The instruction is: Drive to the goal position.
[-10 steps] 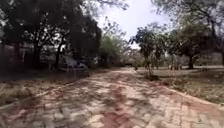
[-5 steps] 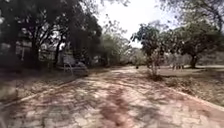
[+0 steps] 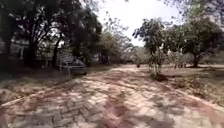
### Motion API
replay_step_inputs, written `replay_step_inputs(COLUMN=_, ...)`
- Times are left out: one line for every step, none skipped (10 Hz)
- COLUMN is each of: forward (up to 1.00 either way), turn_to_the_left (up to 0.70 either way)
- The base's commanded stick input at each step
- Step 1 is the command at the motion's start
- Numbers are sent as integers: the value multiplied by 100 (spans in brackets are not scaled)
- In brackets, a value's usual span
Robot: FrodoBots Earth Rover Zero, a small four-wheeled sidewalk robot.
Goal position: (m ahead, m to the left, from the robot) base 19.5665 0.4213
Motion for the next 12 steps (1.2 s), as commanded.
replay_step_inputs(forward=70, turn_to_the_left=0)
replay_step_inputs(forward=70, turn_to_the_left=0)
replay_step_inputs(forward=70, turn_to_the_left=0)
replay_step_inputs(forward=70, turn_to_the_left=0)
replay_step_inputs(forward=70, turn_to_the_left=0)
replay_step_inputs(forward=70, turn_to_the_left=0)
replay_step_inputs(forward=70, turn_to_the_left=0)
replay_step_inputs(forward=70, turn_to_the_left=0)
replay_step_inputs(forward=70, turn_to_the_left=0)
replay_step_inputs(forward=70, turn_to_the_left=0)
replay_step_inputs(forward=70, turn_to_the_left=0)
replay_step_inputs(forward=70, turn_to_the_left=0)
